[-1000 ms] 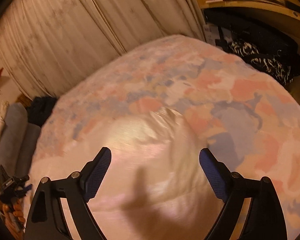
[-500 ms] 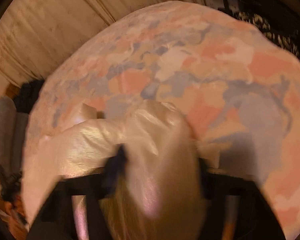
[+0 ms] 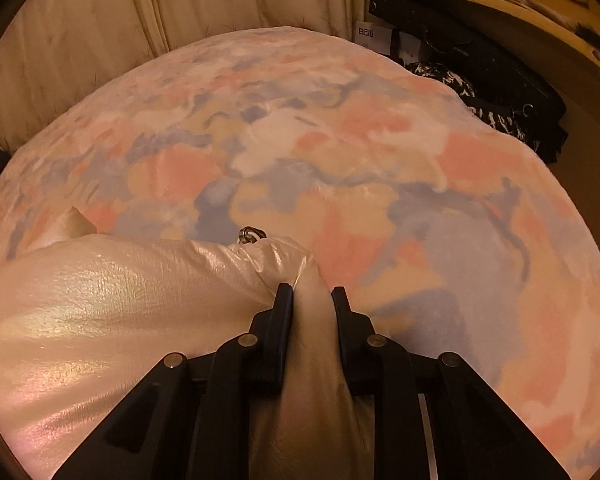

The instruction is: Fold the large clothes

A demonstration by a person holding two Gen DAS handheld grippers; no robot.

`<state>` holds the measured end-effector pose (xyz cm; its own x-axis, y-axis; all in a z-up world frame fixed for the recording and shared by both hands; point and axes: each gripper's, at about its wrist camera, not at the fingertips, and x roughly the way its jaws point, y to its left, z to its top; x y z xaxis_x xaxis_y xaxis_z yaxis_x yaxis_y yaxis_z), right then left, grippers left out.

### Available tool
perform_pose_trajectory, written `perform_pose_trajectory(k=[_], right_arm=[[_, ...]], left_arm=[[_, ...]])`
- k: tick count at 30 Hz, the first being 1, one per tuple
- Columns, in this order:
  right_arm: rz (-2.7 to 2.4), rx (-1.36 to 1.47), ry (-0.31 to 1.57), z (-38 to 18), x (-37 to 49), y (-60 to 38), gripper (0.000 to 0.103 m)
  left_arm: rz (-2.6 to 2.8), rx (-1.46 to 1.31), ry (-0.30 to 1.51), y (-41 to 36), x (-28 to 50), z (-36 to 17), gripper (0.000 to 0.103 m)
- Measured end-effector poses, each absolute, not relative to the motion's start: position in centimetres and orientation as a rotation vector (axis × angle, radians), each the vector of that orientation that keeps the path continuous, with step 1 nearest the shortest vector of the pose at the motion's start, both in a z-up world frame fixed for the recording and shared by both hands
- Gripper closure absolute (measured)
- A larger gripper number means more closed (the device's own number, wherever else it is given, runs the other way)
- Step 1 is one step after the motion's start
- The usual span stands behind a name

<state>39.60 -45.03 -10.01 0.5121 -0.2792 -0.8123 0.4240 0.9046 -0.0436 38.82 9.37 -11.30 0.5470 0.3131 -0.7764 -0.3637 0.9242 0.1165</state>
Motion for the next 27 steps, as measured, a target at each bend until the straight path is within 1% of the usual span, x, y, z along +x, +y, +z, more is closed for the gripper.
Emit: perform_pose_trajectory(k=[1, 4, 5, 6, 7, 8, 9, 14, 19, 23, 27], right_arm=[[-0.424, 0.173, 0.943, -9.9, 39.0, -45.1, 0.084], [-0.415, 0.176, 0.946, -9.2, 38.5, -45.1, 0.080], [-0.420, 0.171, 0.949, -8.4, 37.5, -45.1, 0.074], [-0.429, 0.160, 0.944, -7.7, 37.0, -44.9, 0.066], [-0.433, 0.148, 0.932, -6.9, 36.5, -44.7, 0.062], [-0.432, 0.132, 0.913, -6.1, 36.0, -44.4, 0.053], [-0.428, 0.124, 0.897, -5.3, 35.4, -44.2, 0.046], [-0.362, 0.100, 0.791, -0.6, 32.3, -41.1, 0.046], [-0.136, 0.097, 0.743, 3.1, 30.3, -33.7, 0.046], [0.045, 0.081, 0.755, 3.6, 30.1, -26.7, 0.046], [0.118, 0.040, 0.796, 1.8, 31.0, -21.1, 0.046]], left_arm=[[0.399, -0.068, 0.907, 9.5, 38.8, -11.4, 0.087], [0.381, -0.073, 0.912, 9.9, 38.4, -10.9, 0.087], [0.371, -0.068, 0.920, 10.0, 38.3, -10.5, 0.087], [0.362, -0.066, 0.925, 10.1, 38.2, -10.1, 0.087], [0.346, -0.068, 0.929, 10.2, 37.8, -9.6, 0.087], [0.332, -0.075, 0.931, 10.3, 37.5, -9.1, 0.087], [0.321, -0.083, 0.933, 10.4, 37.2, -8.6, 0.087], [0.242, -0.139, 0.902, 10.0, 34.4, -5.3, 0.087], [0.085, -0.124, 0.842, 5.9, 30.9, -1.9, 0.087], [-0.061, -0.136, 0.848, 1.2, 29.6, -1.1, 0.087], [-0.115, -0.096, 0.868, -3.3, 30.0, -2.4, 0.087]])
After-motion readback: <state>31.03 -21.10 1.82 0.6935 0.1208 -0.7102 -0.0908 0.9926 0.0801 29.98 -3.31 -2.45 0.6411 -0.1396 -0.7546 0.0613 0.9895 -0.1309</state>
